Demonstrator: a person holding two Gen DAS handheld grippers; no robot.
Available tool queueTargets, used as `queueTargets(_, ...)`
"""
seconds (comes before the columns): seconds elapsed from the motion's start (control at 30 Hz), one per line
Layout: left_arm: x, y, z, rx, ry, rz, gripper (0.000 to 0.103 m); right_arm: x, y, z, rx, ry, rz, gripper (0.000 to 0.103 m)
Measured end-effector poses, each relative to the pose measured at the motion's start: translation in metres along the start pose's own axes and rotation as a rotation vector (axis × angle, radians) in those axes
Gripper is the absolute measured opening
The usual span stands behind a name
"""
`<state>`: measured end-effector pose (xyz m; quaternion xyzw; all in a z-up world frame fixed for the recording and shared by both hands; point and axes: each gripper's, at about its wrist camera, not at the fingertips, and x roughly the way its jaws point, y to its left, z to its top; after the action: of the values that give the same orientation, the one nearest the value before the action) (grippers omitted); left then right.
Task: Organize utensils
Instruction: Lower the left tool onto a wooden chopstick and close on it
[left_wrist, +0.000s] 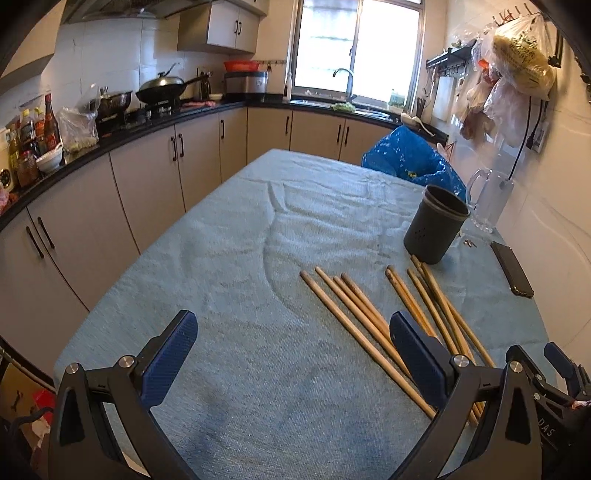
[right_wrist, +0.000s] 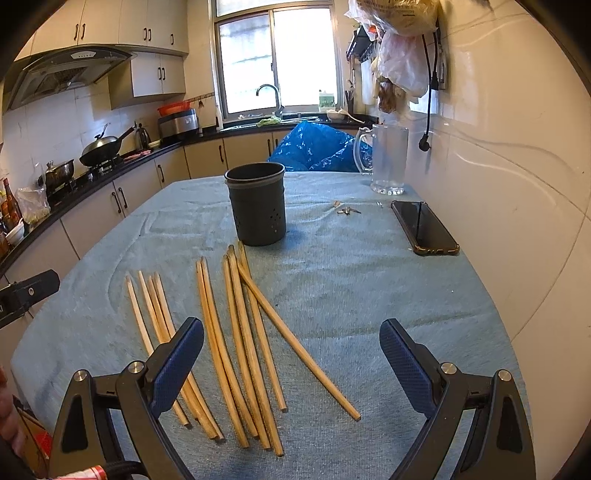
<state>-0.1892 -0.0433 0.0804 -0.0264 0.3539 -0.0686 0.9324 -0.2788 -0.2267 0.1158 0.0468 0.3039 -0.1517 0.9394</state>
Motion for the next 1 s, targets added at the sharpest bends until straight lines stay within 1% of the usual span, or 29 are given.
queueTargets(0.23, 0.020, 0.009, 0.002, -0.043, 0.068, 0.005, 0.103, 0.010, -0.007, 0.000, -0.002, 0.023, 0.001, 0.098)
queueTargets(0.33, 0.030, 0.012, 0.003, -0.052, 0.103, 0.005, 0.103, 0.017, -0.009, 0.003, -0.029, 0.037, 0.004, 0.098)
queueTargets(0.4, 0.036, 0.013, 0.003, -0.053, 0.127, -0.010, 0.102, 0.021, -0.012, 0.005, -0.048, 0.049, 0.012, 0.098)
queueTargets(0.47, 0.041, 0.014, 0.003, -0.052, 0.142, -0.021, 0.094, 0.027, -0.016, 0.008, -0.060, 0.069, 0.027, 0.098)
queueTargets(0.5, 0.043, 0.014, 0.004, -0.049, 0.148, -0.024, 0.092, 0.029, -0.018, 0.009, -0.064, 0.077, 0.033, 0.098)
queueTargets(0.57, 0.050, 0.012, 0.004, -0.041, 0.167, -0.035, 0.084, 0.034, -0.022, 0.011, -0.072, 0.097, 0.047, 0.098)
queueTargets(0.7, 0.067, 0.007, 0.006, -0.044, 0.206, -0.067, 0.075, 0.042, -0.029, 0.013, -0.076, 0.129, 0.068, 0.098)
queueTargets(0.77, 0.076, 0.003, 0.007, -0.039, 0.222, -0.072, 0.065, 0.045, -0.031, 0.013, -0.074, 0.136, 0.073, 0.096)
queueTargets(0.87, 0.091, -0.002, 0.010, -0.040, 0.252, -0.084, 0.061, 0.050, -0.034, 0.012, -0.058, 0.153, 0.086, 0.095)
queueTargets(1.0, 0.108, -0.012, 0.012, -0.008, 0.260, -0.052, 0.059, 0.053, -0.037, 0.012, -0.048, 0.159, 0.086, 0.095)
